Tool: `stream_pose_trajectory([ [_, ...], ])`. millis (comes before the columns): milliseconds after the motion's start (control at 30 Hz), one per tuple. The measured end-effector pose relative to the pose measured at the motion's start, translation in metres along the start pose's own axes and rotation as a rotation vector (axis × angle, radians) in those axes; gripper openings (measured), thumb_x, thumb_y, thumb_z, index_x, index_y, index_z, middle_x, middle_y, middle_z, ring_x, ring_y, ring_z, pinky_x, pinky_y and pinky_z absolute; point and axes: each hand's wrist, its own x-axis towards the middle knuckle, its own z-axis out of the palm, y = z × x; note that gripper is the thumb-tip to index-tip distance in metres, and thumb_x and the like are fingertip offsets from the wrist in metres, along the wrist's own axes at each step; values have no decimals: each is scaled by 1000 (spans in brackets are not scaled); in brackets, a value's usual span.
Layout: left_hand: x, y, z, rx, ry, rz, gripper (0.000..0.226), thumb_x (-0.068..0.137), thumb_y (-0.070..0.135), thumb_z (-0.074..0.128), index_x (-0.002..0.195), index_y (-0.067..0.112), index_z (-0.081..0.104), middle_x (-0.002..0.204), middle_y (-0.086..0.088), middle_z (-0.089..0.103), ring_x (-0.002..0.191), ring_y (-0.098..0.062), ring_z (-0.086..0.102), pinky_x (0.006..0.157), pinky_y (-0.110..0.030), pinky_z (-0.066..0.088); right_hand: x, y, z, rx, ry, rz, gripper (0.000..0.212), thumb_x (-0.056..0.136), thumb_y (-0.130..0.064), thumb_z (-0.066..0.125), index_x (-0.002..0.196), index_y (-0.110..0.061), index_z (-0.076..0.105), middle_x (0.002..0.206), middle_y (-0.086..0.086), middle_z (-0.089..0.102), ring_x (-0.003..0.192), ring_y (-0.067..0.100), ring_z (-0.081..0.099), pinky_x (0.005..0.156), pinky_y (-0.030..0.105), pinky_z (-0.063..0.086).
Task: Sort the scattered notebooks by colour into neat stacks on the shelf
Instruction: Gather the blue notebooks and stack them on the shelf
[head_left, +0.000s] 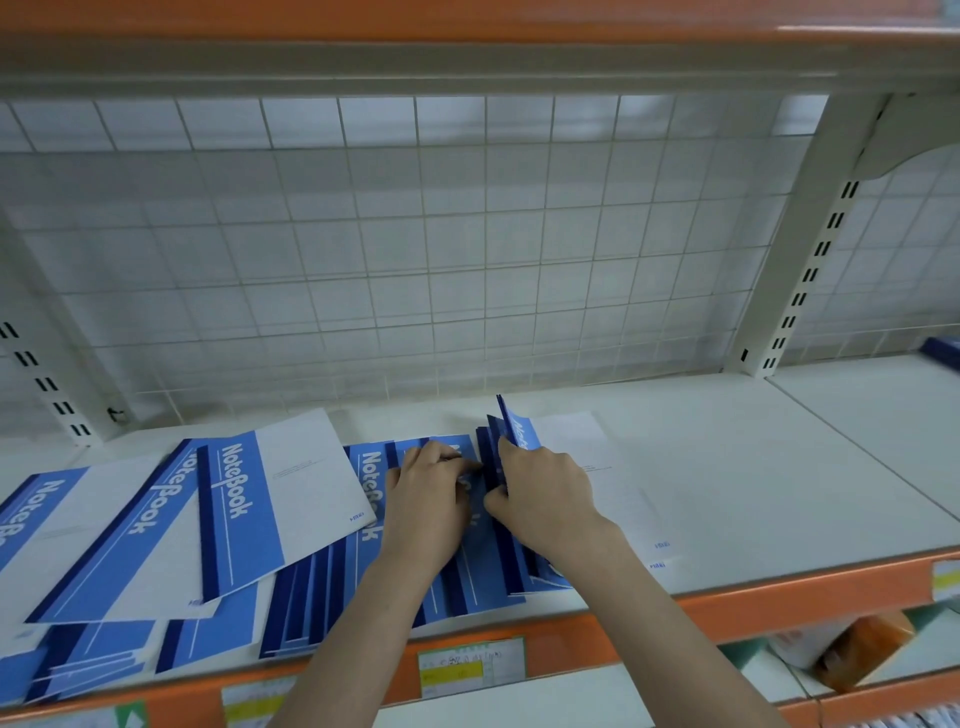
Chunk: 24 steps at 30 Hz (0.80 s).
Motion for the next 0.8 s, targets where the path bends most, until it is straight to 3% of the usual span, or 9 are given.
stream_pose_trajectory([
  [100,-1,0,-1,1,-1,7,39,91,13,50,122,32,61,120,9,51,116,-13,40,97,-30,27,2,1,2,-68,8,11,39,97,-19,39,134,-6,37,103,14,64,89,29,62,58,27,37],
  [200,-1,3,-2,-1,48,14,31,95,16,47,118,29,64,116,7,56,114,-14,45,98,-32,28,5,2,-7,77,12,62,36,99,-14,36,133,-2,35,106,16,63,94,31,62,66,30,40],
  [267,-3,6,-4,-82,122,31,24,96,18,48,105,25,69,101,3,64,100,-16,56,90,-33,35,5,-4,-16,224,31,64,36,100,-13,35,133,-1,35,104,18,63,93,33,62,69,32,42],
  [333,-4,8,-9,-426,143,18,29,98,18,45,81,28,67,75,2,67,72,-16,61,70,-31,45,3,-16,-21,331,46,24,42,99,-12,35,139,-3,30,103,18,63,91,33,61,73,33,44],
  [400,-6,12,-19,-784,107,-50,47,102,27,37,65,37,64,55,6,61,52,-6,55,51,-19,42,0,-30,-21,438,55,-28,56,99,-13,34,150,-12,10,97,17,65,82,30,61,73,34,47],
  [500,-8,14,-27,-914,55,-131,56,100,45,29,57,46,64,47,15,57,45,3,51,45,-9,35,0,-40,-20,511,67,-80,73,99,-13,35,149,-23,-17,88,15,66,73,28,61,70,36,52],
  [567,-6,10,-28,-927,19,-189,53,93,59,29,58,43,65,51,14,61,49,2,56,48,-11,38,3,-39,-21,577,46,-98,73,98,-13,36,149,-24,-16,81,13,63,71,27,59,66,35,50],
  [667,-3,3,-29,-1002,-39,-256,51,84,69,38,75,29,70,75,5,71,75,-9,68,69,-23,51,7,-32,-18,659,-35,-108,63,98,-16,36,151,-20,3,79,7,59,72,23,55,67,29,43],
  [800,0,1,-33,-1028,-88,-266,15,90,17,58,97,24,69,89,2,73,85,-13,70,68,-21,51,9,-15,-8,666,-30,-31,50,97,-14,38,145,-17,28,110,9,66,94,26,60,80,29,44],
])
